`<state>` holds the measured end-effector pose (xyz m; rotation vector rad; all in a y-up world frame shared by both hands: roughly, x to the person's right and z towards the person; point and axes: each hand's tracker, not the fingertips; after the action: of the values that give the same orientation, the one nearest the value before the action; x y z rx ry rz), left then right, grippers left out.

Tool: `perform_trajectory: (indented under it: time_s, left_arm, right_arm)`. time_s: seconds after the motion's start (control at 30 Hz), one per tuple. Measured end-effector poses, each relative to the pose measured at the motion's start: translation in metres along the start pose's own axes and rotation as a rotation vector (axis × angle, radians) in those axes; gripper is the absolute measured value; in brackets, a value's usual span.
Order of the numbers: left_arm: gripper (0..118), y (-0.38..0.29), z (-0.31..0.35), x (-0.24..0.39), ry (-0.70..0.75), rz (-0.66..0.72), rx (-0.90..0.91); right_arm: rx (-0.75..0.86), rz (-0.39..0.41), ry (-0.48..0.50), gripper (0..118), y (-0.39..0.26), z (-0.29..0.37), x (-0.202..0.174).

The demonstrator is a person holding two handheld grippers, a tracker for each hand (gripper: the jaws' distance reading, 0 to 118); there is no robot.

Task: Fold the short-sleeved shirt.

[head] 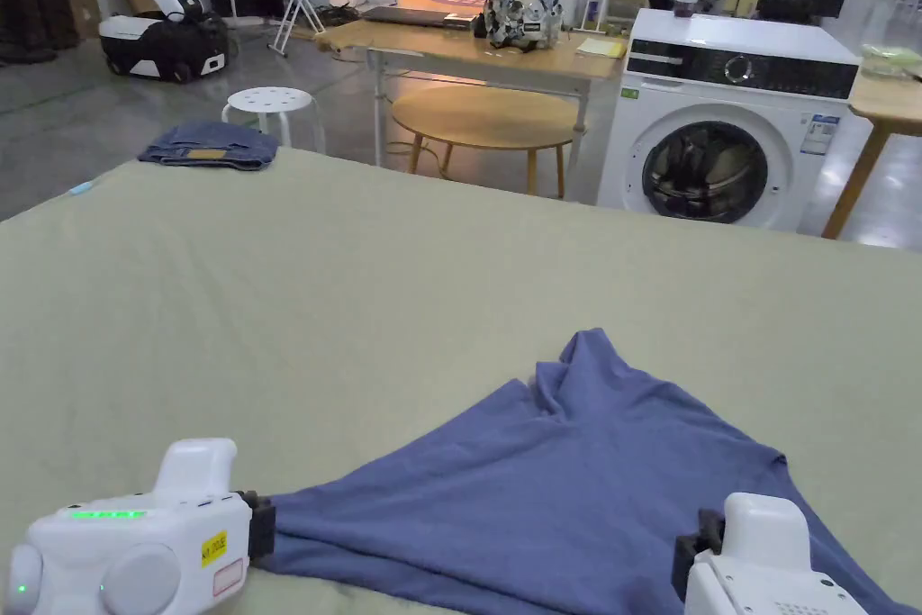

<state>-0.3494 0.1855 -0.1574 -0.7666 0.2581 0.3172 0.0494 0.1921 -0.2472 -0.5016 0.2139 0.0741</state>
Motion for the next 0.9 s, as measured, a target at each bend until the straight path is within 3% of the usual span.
perform_trajectory:
  time_s: [0.3, 0.37, 0.43, 0.7, 0.9]
  left_arm:
    - [0, 0.053, -0.033, -0.078, -0.009, 0.121, -0.196]
    - [24, 0.064, -0.045, -0.093, -0.01, 0.128, -0.216]
    - [57, 0.069, -0.053, -0.098, 0.001, 0.138, -0.239]
    - [55, 0.057, -0.099, -0.084, 0.121, 0.203, -0.374]
    - [30, 0.049, -0.1, -0.049, 0.258, 0.095, -0.348]
  right_arm:
    - [-0.061, 0.024, 0.022, 0, -0.009, -0.021, -0.005]
    - [-0.075, 0.029, 0.026, 0, -0.011, -0.024, -0.006]
    - [-0.08, 0.034, 0.028, 0, -0.013, -0.025, -0.007]
    - [-0.11, 0.041, 0.035, 0, -0.014, -0.028, -0.009]
    - [-0.127, 0.037, 0.037, 0, -0.017, -0.034, -0.007]
